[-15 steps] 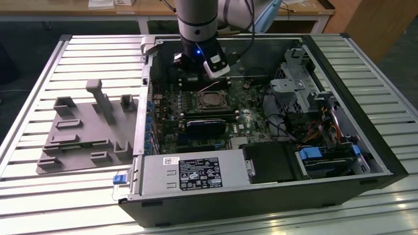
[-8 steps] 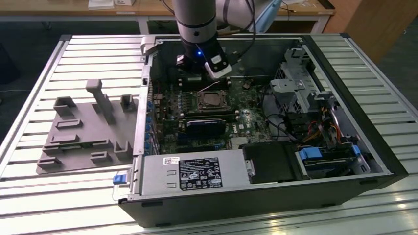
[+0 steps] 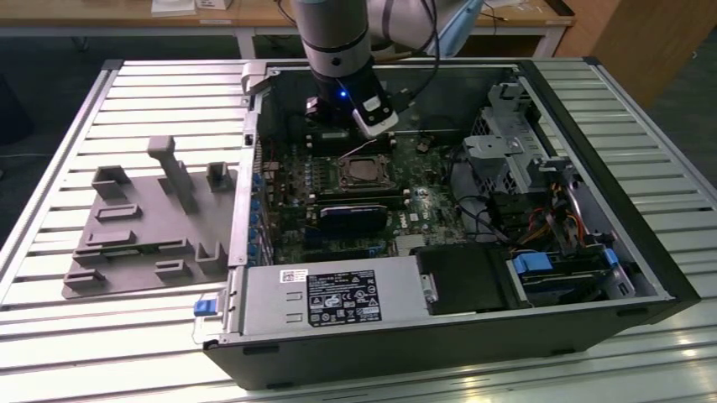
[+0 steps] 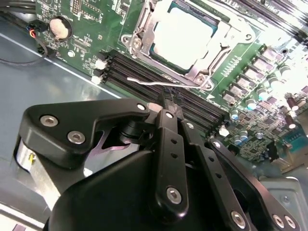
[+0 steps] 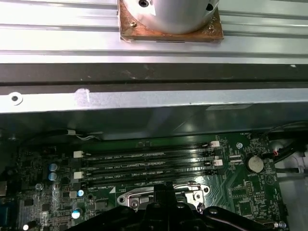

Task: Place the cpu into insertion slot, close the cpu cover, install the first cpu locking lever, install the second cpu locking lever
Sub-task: 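Install the first cpu locking lever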

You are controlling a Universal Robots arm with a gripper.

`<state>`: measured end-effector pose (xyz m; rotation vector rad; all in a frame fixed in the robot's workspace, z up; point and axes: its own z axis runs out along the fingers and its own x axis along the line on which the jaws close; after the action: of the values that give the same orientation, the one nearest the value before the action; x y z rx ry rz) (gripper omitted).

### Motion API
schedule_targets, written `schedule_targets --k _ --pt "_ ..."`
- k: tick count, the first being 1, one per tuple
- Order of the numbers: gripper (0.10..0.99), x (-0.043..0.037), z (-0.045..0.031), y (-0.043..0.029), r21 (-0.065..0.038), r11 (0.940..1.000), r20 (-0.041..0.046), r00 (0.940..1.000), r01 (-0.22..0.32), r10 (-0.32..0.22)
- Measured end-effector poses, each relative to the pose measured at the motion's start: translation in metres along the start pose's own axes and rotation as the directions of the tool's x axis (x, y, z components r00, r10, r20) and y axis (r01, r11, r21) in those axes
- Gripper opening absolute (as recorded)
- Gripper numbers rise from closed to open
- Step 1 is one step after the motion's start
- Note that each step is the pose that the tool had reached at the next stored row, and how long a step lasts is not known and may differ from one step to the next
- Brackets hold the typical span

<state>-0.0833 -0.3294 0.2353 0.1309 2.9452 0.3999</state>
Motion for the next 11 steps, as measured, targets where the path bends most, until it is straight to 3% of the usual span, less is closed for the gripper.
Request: schedule_targets --k 11 --pt "0.102 -0.001 0.0024 -0.0005 0.004 0.9999 0.0039 0.9999 -0.012 0.012"
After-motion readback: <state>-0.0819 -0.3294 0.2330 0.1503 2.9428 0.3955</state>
